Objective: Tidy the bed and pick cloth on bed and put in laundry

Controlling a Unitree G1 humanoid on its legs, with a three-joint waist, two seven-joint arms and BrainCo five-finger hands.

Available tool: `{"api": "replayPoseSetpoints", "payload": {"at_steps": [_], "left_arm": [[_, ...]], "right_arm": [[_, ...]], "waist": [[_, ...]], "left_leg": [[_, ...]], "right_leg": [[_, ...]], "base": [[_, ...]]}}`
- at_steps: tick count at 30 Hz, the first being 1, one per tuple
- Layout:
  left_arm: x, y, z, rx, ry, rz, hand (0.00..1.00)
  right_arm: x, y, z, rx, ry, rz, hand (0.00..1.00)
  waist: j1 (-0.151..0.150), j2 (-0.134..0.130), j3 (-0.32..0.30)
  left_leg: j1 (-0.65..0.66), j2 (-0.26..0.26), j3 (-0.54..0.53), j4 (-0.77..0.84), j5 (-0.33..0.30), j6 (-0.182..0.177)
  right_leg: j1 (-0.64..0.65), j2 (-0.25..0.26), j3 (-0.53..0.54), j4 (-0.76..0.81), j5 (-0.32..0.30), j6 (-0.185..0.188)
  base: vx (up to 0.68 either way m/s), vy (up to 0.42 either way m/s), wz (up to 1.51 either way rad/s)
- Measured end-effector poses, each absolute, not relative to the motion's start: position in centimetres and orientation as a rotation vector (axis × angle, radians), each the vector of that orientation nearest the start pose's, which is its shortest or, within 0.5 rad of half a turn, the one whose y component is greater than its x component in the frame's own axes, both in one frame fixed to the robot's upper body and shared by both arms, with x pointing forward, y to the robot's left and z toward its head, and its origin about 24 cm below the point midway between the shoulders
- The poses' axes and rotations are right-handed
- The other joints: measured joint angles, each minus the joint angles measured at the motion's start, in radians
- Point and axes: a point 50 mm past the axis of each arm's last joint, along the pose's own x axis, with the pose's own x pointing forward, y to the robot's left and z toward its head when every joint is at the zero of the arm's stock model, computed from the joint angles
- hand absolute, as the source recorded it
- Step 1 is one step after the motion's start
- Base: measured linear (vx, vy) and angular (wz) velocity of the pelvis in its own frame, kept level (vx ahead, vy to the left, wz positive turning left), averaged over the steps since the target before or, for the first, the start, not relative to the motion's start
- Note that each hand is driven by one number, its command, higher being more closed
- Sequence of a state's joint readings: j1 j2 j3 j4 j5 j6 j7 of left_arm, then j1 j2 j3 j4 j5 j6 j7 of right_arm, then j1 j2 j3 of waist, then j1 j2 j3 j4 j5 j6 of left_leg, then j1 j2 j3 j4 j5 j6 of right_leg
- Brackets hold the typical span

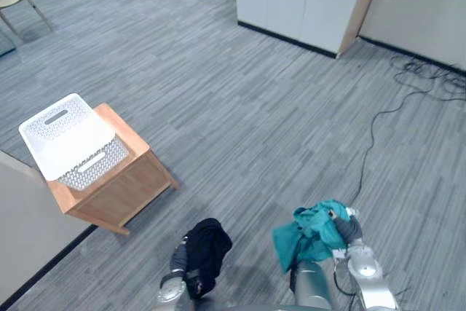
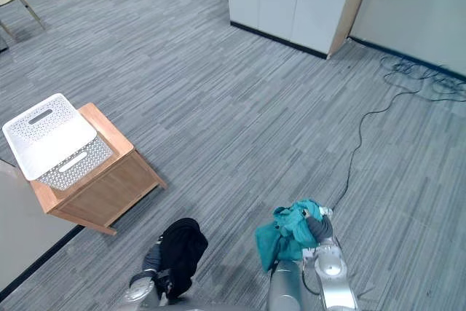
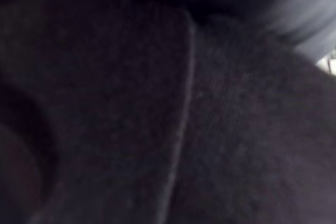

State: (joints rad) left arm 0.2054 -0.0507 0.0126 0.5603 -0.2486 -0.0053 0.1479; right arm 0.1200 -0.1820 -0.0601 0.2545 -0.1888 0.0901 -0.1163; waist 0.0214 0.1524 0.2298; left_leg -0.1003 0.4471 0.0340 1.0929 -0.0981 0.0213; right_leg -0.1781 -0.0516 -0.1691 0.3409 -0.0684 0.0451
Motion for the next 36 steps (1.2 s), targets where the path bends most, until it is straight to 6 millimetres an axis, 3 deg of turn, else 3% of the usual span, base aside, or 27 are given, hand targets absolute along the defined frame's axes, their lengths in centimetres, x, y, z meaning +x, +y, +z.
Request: {"api": "replayPoseSetpoints", "payload": {"at_steps": [1, 2, 4, 6, 8, 9, 10, 11, 12, 13, 14, 15, 16, 17, 18, 20, 22, 24, 25, 26, 28, 29, 30, 31, 32, 34, 36], "left_arm": [[14.2, 15.1, -11.7, -0.262, 0.764, 0.294, 1.00], [14.1, 15.2, -11.6, -0.282, 0.756, 0.295, 1.00], [14.7, 15.3, -11.0, -0.303, 0.707, 0.300, 1.00], [15.3, 15.6, -10.6, -0.326, 0.674, 0.315, 1.00], [15.4, 16.0, -10.5, -0.343, 0.661, 0.328, 1.00], [15.5, 16.2, -10.5, -0.347, 0.658, 0.333, 1.00], [15.4, 16.5, -10.5, -0.349, 0.659, 0.347, 1.00], [15.2, 16.7, -10.6, -0.351, 0.665, 0.361, 1.00], [15.0, 17.1, -10.8, -0.362, 0.673, 0.387, 1.00], [15.1, 17.2, -10.8, -0.362, 0.671, 0.391, 1.00], [15.1, 17.3, -10.8, -0.363, 0.674, 0.394, 1.00], [15.0, 17.3, -10.8, -0.371, 0.677, 0.396, 1.00], [15.1, 17.2, -10.9, -0.380, 0.681, 0.396, 1.00], [15.1, 17.0, -10.8, -0.374, 0.687, 0.385, 1.00], [14.9, 17.0, -10.9, -0.362, 0.698, 0.381, 1.00], [14.3, 17.0, -11.2, -0.332, 0.720, 0.371, 1.00], [14.4, 17.1, -11.2, -0.301, 0.721, 0.346, 1.00], [15.3, 16.8, -11.3, -0.242, 0.733, 0.289, 1.00], [15.4, 16.8, -11.4, -0.229, 0.736, 0.282, 1.00], [15.4, 16.8, -11.5, -0.203, 0.744, 0.274, 1.00], [14.4, 17.5, -11.9, -0.158, 0.771, 0.276, 1.00], [13.0, 18.5, -12.1, -0.120, 0.796, 0.293, 1.00], [12.5, 18.7, -12.4, -0.116, 0.814, 0.302, 1.00], [12.2, 18.5, -12.6, -0.127, 0.826, 0.310, 1.00], [12.0, 17.5, -12.7, -0.167, 0.832, 0.315, 1.00], [11.3, 16.3, -13.0, -0.244, 0.853, 0.346, 1.00], [11.9, 16.0, -12.5, -0.278, 0.816, 0.362, 1.00]], "right_arm": [[20.9, -22.3, -3.8, -0.384, 0.433, -0.196, 1.00], [21.7, -21.9, -3.3, -0.384, 0.406, -0.183, 1.00], [22.8, -21.5, -2.5, -0.390, 0.364, -0.160, 1.00], [23.9, -21.5, -1.6, -0.402, 0.327, -0.152, 1.00], [24.3, -22.0, -1.1, -0.423, 0.309, -0.159, 1.00], [24.3, -22.1, -1.1, -0.432, 0.311, -0.162, 1.00], [24.3, -22.5, -1.2, -0.454, 0.318, -0.167, 1.00], [24.2, -22.3, -1.6, -0.454, 0.333, -0.163, 1.00], [23.9, -22.2, -2.0, -0.461, 0.353, -0.156, 1.00], [24.0, -22.1, -2.3, -0.463, 0.363, -0.156, 1.00], [23.9, -22.1, -2.5, -0.466, 0.371, -0.157, 1.00], [23.8, -21.9, -2.7, -0.458, 0.381, -0.153, 1.00], [23.7, -21.6, -2.9, -0.448, 0.387, -0.150, 1.00], [23.6, -21.3, -3.1, -0.443, 0.392, -0.141, 1.00], [23.2, -21.3, -3.3, -0.438, 0.401, -0.141, 1.00], [21.8, -21.4, -4.0, -0.433, 0.425, -0.145, 1.00], [21.0, -21.4, -3.8, -0.423, 0.406, -0.156, 1.00], [20.8, -21.9, -3.3, -0.409, 0.383, -0.189, 1.00], [20.7, -22.0, -3.3, -0.407, 0.383, -0.196, 1.00], [20.7, -21.9, -3.3, -0.401, 0.386, -0.200, 1.00], [20.6, -21.2, -3.5, -0.387, 0.388, -0.183, 1.00], [20.2, -20.6, -3.7, -0.392, 0.395, -0.148, 1.00], [20.2, -20.8, -3.7, -0.408, 0.397, -0.141, 1.00], [20.1, -20.9, -3.8, -0.428, 0.402, -0.132, 1.00], [20.4, -21.3, -3.5, -0.455, 0.391, -0.124, 1.00], [21.4, -20.7, -2.8, -0.479, 0.353, -0.085, 1.00], [21.8, -20.3, -2.6, -0.481, 0.337, -0.076, 1.00]], "waist": [[0.006, -0.009, 0.009], [0.026, -0.037, 0.022], [0.053, -0.063, 0.024], [0.073, -0.064, 0.024], [0.076, -0.067, 0.023], [0.075, -0.066, 0.022], [0.080, -0.079, 0.022], [0.087, -0.101, 0.007], [0.075, -0.127, -0.011], [0.085, -0.139, -0.012], [0.095, -0.145, -0.017], [0.102, -0.153, -0.022], [0.084, -0.154, -0.025], [0.059, -0.156, -0.025], [0.045, -0.156, -0.025], [0.040, -0.150, -0.029], [0.012, -0.138, -0.055], [-0.014, -0.129, -0.054], [-0.014, -0.128, -0.053], [-0.011, -0.130, -0.049], [-0.008, -0.136, -0.049], [-0.008, -0.154, -0.084], [-0.012, -0.135, -0.096], [-0.009, -0.102, -0.112], [-0.003, -0.054, -0.107], [0.006, -0.003, -0.078], [0.027, -0.026, -0.060]], "left_leg": [[-0.032, -0.019, -0.002, 0.058, -0.023, -0.008], [-0.081, -0.085, 0.019, 0.081, -0.064, -0.038], [-0.147, -0.167, 0.075, -0.021, -0.115, -0.084], [-0.234, -0.215, 0.162, -0.205, -0.136, -0.089], [-0.275, -0.225, 0.375, -0.500, -0.124, -0.090], [-0.269, -0.226, 0.501, -0.631, -0.101, -0.073], [-0.260, -0.228, 0.615, -0.707, -0.039, 0.023], [-0.240, -0.231, 0.691, -0.675, -0.014, 0.079], [-0.248, -0.230, 0.718, -0.613, -0.063, 0.197], [-0.246, -0.236, 0.700, -0.566, -0.119, 0.226], [-0.238, -0.242, 0.688, -0.556, -0.143, 0.219], [-0.219, -0.261, 0.648, -0.550, -0.170, 0.201], [-0.197, -0.296, 0.569, -0.562, -0.194, 0.180], [-0.158, -0.335, 0.484, -0.587, -0.203, 0.171], [-0.101, -0.368, 0.426, -0.626, -0.201, 0.165], [0.050, -0.415, 0.277, -0.730, -0.184, 0.136], [0.100, -0.426, 0.135, -0.797, -0.168, 0.110], [0.166, -0.410, -0.006, -0.877, -0.155, 0.064], [0.184, -0.403, -0.017, -0.886, -0.163, 0.048], [0.227, -0.381, -0.044, -0.888, -0.196, -0.006], [0.312, -0.334, -0.074, -0.891, -0.261, -0.068], [0.364, -0.291, -0.105, -0.879, -0.315, -0.106], [0.362, -0.250, -0.118, -0.830, -0.332, -0.118], [0.299, -0.188, -0.108, -0.675, -0.326, -0.115], [0.184, -0.106, -0.095, -0.420, -0.236, -0.073], [0.059, -0.003, -0.040, -0.146, -0.064, -0.031], [-0.018, -0.008, 0.104, -0.007, -0.096, -0.023]], "right_leg": [[0.047, 0.005, 0.000, -0.032, -0.002, -0.005], [0.143, 0.005, 0.004, -0.102, -0.004, -0.010], [0.224, 0.004, 0.009, -0.182, -0.007, -0.016], [0.285, 0.006, -0.013, -0.254, -0.022, -0.021], [0.348, 0.002, -0.075, -0.312, -0.055, 0.004], [0.382, 0.002, -0.108, -0.327, -0.078, 0.020], [0.420, -0.003, -0.135, -0.332, -0.115, 0.043], [0.446, -0.020, -0.163, -0.332, -0.128, 0.063], [0.473, -0.031, -0.221, -0.305, -0.136, 0.079], [0.457, -0.053, -0.244, -0.193, -0.146, 0.099], [0.432, -0.069, -0.243, -0.102, -0.146, 0.104], [0.379, -0.103, -0.235, 0.084, -0.117, 0.149], [0.305, -0.126, -0.205, 0.310, -0.032, 0.200], [0.225, -0.128, -0.153, 0.532, -0.054, 0.188], [0.182, -0.128, -0.133, 0.628, -0.093, 0.161], [0.116, -0.142, -0.133, 0.627, -0.151, 0.069], [0.004, -0.159, -0.127, 0.496, -0.200, 0.033], [-0.095, -0.189, -0.061, 0.103, -0.153, 0.075], [-0.103, -0.202, -0.044, 0.029, -0.124, 0.085], [-0.125, -0.232, -0.006, -0.105, -0.057, 0.116], [-0.132, -0.251, 0.024, -0.141, -0.030, 0.130], [-0.136, -0.225, 0.041, -0.086, -0.056, 0.129], [-0.146, -0.198, 0.038, -0.016, 0.005, 0.156], [-0.149, -0.157, 0.020, 0.050, 0.033, 0.143], [-0.115, -0.091, -0.018, 0.056, 0.045, 0.096], [-0.007, -0.011, -0.039, -0.019, 0.024, 0.050], [0.116, -0.004, -0.040, -0.106, 0.014, 0.013]], "base": [[0.64, -0.295, -0.28], [0.61, -0.272, -0.22], [0.59, -0.194, -0.22], [0.51, -0.052, 0.04], [0.61, 0.048, 0.57], [0.70, 0.122, 0.84], [0.62, 0.123, 0.78], [0.65, 0.104, 1.16], [0.68, 0.090, 1.21], [0.83, 0.174, 1.15], [0.69, 0.213, 0.77], [0.67, 0.272, 1.09], [0.65, 0.213, 1.86], [0.65, 0.159, 2.25], [0.67, 0.051, 2.30], [0.73, -0.063, 2.38], [0.62, -0.179, 2.30], [0.58, -0.316, 2.12], [0.59, -0.413, 1.65], [0.72, -0.588, 1.28], [0.62, -0.543, 1.08], [0.41, -0.401, 0.75], [0.69, -0.645, 0.84], [0.75, -0.745, 0.65], [0.71, -0.699, 0.41], [0.57, -0.501, -0.07], [0.49, -0.352, -0.06]]}}
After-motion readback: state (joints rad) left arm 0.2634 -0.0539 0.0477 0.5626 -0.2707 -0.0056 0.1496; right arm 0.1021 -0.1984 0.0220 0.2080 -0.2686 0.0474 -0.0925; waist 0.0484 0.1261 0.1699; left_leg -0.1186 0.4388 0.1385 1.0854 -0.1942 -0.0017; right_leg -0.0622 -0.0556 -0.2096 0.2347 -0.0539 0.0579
